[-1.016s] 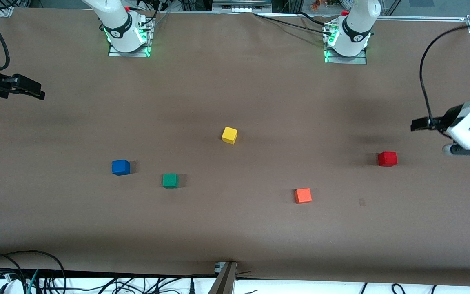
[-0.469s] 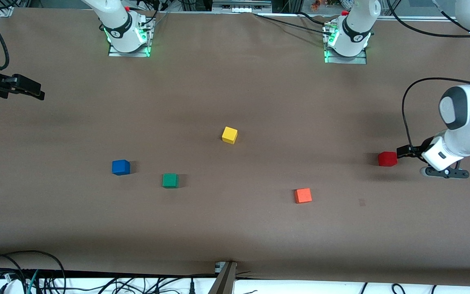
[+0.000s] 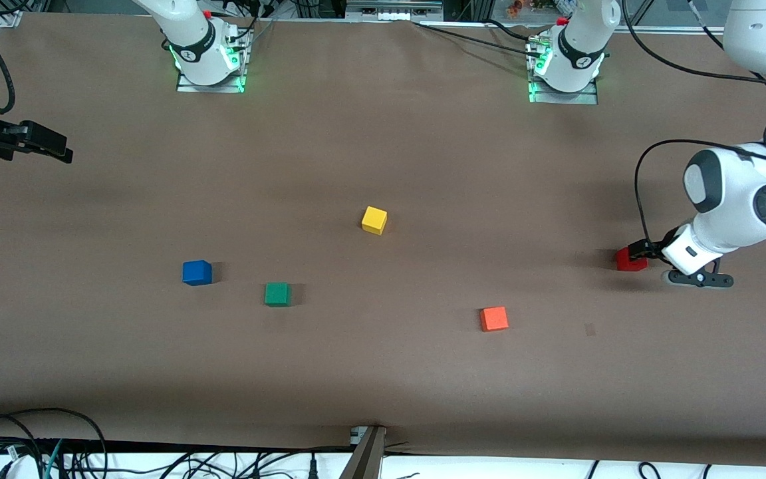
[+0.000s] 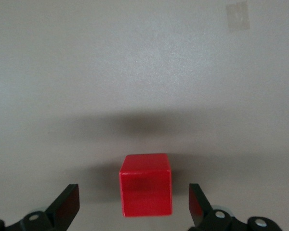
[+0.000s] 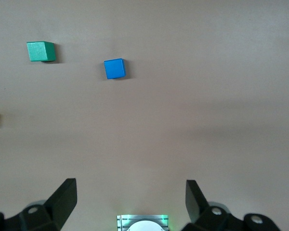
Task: Pass red block to right arm, stack on blue
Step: 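Reach the left gripper down to the red cube and close on it, then lift the red cube with the left gripper while the right gripper reaches inward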
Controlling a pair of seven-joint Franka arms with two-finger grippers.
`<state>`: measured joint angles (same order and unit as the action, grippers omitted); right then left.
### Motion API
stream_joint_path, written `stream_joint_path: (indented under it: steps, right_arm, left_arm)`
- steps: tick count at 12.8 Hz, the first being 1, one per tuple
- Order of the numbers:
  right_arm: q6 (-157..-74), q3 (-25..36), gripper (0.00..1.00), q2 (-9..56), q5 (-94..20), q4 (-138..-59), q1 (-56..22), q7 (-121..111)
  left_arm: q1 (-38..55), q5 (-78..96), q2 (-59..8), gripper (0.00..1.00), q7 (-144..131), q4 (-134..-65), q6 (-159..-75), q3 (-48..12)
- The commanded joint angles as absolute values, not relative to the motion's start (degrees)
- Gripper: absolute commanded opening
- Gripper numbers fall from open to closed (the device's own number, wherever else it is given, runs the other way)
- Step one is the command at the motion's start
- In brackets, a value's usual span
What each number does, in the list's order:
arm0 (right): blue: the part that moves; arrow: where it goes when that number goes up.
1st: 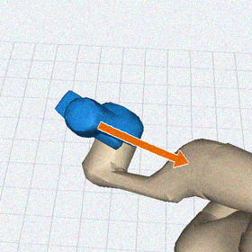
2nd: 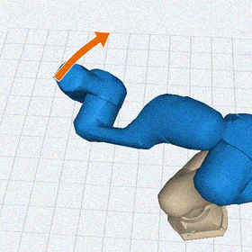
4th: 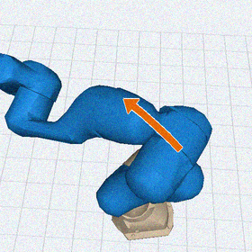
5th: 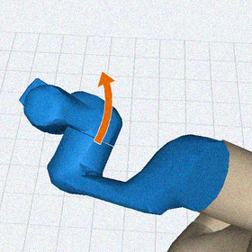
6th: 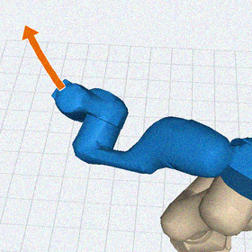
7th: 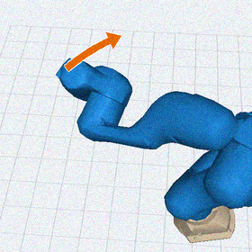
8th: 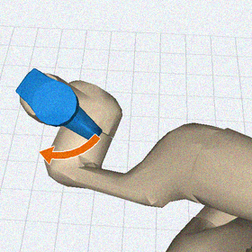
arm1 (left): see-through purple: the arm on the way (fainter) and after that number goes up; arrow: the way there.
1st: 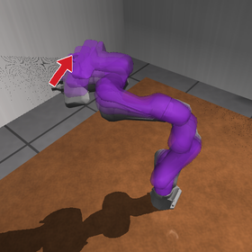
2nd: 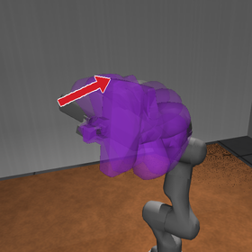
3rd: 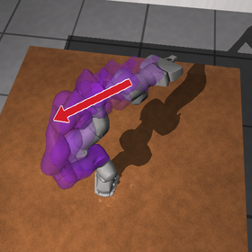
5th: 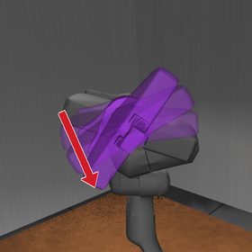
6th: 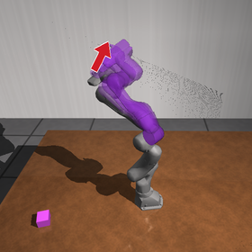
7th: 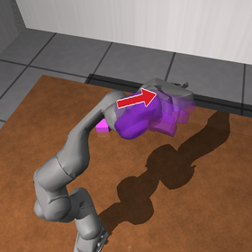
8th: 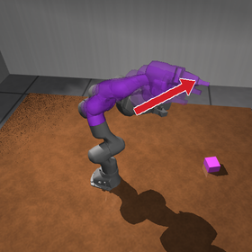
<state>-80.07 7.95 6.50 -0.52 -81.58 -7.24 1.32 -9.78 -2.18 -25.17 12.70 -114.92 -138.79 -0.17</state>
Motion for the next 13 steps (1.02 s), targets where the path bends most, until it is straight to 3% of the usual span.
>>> stream_joint_path:
  steps: [1,7,9,10,13]
  right_arm:
    - [-79.7,7.9,1.0,6.9,-1.6,-80.4,-6.8,0.5]
    - [-79.7,8.0,1.0,7.1,-1.6,-80.4,-6.8,0.6]
    - [-79.7,8.0,1.0,7.2,-1.7,-80.4,-6.8,0.6]
    - [-79.7,8.0,1.0,7.3,-1.7,-80.4,-6.8,0.6]
    - [-79.7,8.0,1.0,7.3,-1.6,-80.3,-6.8,0.6]
  left_arm:
    - [-10.0,-3.3,-27.4,1.0,14.6,-115.7,-141.6,-0.4]
    - [-10.1,-3.2,-29.1,0.98,14.6,-117.2,-144.1,-0.5]
    - [-10.1,-3.2,-29.2,0.39,14.6,-117.1,-144.1,-0.5]
    - [-10.2,-3.1,-29.2,0.25,14.6,-116.9,-144.0,-0.6]
    - [-10.2,-3.1,-28.4,0.02,14.8,-116.5,-143.3,-0.7]
